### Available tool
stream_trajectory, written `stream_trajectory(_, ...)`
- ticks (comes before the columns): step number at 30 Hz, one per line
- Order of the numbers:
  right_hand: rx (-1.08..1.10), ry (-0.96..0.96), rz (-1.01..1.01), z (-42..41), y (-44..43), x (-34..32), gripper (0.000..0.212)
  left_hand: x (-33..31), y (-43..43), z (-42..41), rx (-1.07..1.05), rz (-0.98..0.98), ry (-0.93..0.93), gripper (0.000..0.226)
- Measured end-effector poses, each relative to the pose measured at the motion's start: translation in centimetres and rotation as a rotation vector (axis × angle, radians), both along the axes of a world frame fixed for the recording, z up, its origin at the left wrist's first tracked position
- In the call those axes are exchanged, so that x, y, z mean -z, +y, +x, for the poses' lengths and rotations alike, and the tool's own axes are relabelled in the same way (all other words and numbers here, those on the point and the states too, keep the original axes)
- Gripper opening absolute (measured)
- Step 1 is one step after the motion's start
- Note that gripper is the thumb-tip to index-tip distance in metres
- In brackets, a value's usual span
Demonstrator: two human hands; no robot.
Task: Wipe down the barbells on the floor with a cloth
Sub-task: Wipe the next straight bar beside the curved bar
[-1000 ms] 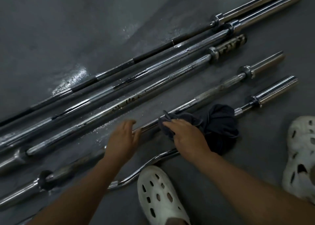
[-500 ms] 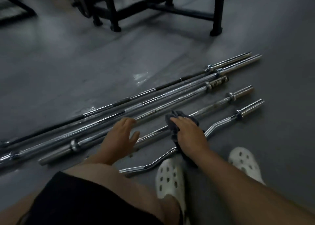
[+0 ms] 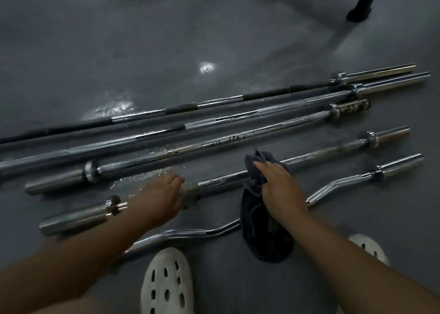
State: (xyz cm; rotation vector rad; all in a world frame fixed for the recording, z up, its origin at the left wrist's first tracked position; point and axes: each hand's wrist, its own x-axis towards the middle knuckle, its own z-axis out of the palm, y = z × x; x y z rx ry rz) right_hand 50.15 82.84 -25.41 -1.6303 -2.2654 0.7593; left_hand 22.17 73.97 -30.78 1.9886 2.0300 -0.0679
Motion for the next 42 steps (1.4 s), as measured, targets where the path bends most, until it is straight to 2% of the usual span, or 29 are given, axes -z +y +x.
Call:
stream_trajectory(4, -0.005, -0.106, -0.073, -0.2, 4.1, 6.0, 0.061, 5.6, 2.7, -0.1, -0.072, -0.172, 0.006, 0.054)
stream_trajectory(7, 0.135, -0.231, -0.137, -0.4, 6.0, 10.1, 0.065, 8.9, 2.9, 0.6, -0.077, -0.11, 0.011, 0.03)
stream_trajectory(9, 0.127, -0.296, -0.089, -2.8, 4.9, 12.2, 0.065, 9.7, 3.1, 1.0, -0.11, -0.1, 0.039, 0.023)
stream_trajectory(11, -0.042, -0.269, -0.035, -6.8, 2.2, 13.3, 0.068, 9.5, 4.9, 0.2, -0.166, -0.262, 0.009, 0.03)
stream_trajectory(12, -0.154, -0.233, -0.029, -8.6, 0.9, 13.6, 0.07, 9.0, 6.4, -0.4, -0.175, -0.395, -0.064, 0.031)
stream_trajectory(14, -0.363, -0.195, -0.023, -9.6, 0.3, 13.5, 0.069, 8.2, 8.8, -1.8, -0.195, -0.654, -0.253, 0.021)
stream_trajectory(15, -0.422, -0.202, 0.019, -8.7, 1.1, 13.5, 0.068, 8.0, 9.1, -1.9, -0.187, -0.692, -0.293, 0.017)
stream_trajectory(16, -0.426, -0.217, 0.075, -7.0, 2.4, 13.8, 0.068, 7.8, 8.7, -1.6, -0.172, -0.658, -0.268, 0.017)
stream_trajectory(17, -0.363, -0.249, 0.118, -4.8, 3.8, 14.1, 0.068, 8.2, 7.8, -1.1, -0.16, -0.546, -0.163, 0.021)
stream_trajectory(19, -0.085, -0.314, 0.108, -1.3, 6.2, 14.2, 0.069, 8.8, 5.3, 1.0, -0.131, -0.188, -0.002, 0.022)
stream_trajectory(20, 0.012, -0.328, 0.057, -1.2, 6.3, 14.2, 0.068, 8.9, 4.6, 1.8, -0.13, -0.146, 0.025, 0.023)
stream_trajectory(21, 0.033, -0.329, 0.011, -2.6, 5.8, 14.1, 0.067, 9.2, 4.8, 2.0, -0.118, -0.185, 0.035, 0.024)
stream_trajectory(22, -0.025, -0.302, -0.001, -4.7, 4.4, 14.0, 0.063, 8.8, 5.9, 1.3, -0.135, -0.3, -0.057, 0.025)
stream_trajectory(24, -0.31, -0.257, 0.035, -8.6, 0.6, 14.2, 0.06, 7.5, 8.1, -0.1, -0.191, -0.667, -0.379, 0.018)
stream_trajectory(25, -0.447, -0.24, 0.041, -9.5, -0.4, 13.9, 0.062, 6.9, 9.1, -0.6, -0.204, -0.787, -0.463, 0.018)
stream_trajectory(26, -0.518, -0.248, 0.03, -9.2, -0.2, 13.6, 0.063, 6.4, 9.6, -0.9, -0.205, -0.825, -0.479, 0.019)
stream_trajectory(28, -0.445, -0.252, 0.032, -6.5, 2.0, 13.7, 0.066, 6.9, 8.0, -0.7, -0.156, -0.607, -0.297, 0.016)
stream_trajectory(30, -0.187, -0.281, 0.03, -2.9, 4.4, 13.9, 0.069, 9.1, 4.3, 0.8, -0.096, -0.163, -0.01, 0.02)
stream_trajectory(31, -0.095, -0.287, -0.022, -2.0, 5.1, 13.8, 0.069, 9.5, 2.7, 1.6, -0.08, -0.012, 0.025, 0.019)
stream_trajectory(32, -0.047, -0.27, -0.085, -2.0, 5.2, 13.8, 0.067, 9.8, 2.4, 1.9, -0.078, 0.037, 0.035, 0.018)
stream_trajectory(34, -0.001, -0.197, -0.176, -4.6, 3.9, 13.2, 0.058, 10.0, 4.2, 1.1, -0.116, -0.185, -0.013, 0.024)
stream_trajectory(36, -0.05, -0.148, -0.184, -8.2, 1.7, 12.7, 0.06, 9.1, 6.9, -0.7, -0.221, -0.591, -0.355, 0.031)
stream_trajectory(37, -0.096, -0.137, -0.169, -9.5, 0.8, 12.5, 0.062, 8.7, 8.1, -1.4, -0.249, -0.73, -0.512, 0.03)
stream_trajectory(38, -0.155, -0.137, -0.151, -9.9, 0.7, 12.4, 0.058, 8.3, 9.1, -1.9, -0.247, -0.802, -0.587, 0.031)
stream_trajectory(39, -0.209, -0.135, -0.119, -9.6, 1.5, 12.6, 0.049, 8.2, 9.3, -2.1, -0.212, -0.778, -0.558, 0.035)
stream_trajectory(40, -0.232, -0.13, -0.087, -8.7, 2.8, 13.0, 0.04, 8.2, 8.9, -2.0, -0.159, -0.687, -0.434, 0.039)
stream_trajectory(41, -0.211, -0.135, -0.052, -7.2, 4.1, 13.2, 0.036, 8.5, 7.9, -1.5, -0.116, -0.537, -0.254, 0.038)
stream_trajectory(42, -0.135, -0.142, -0.018, -5.4, 5.6, 13.5, 0.035, 9.3, 6.1, -0.6, -0.081, -0.296, -0.114, 0.031)
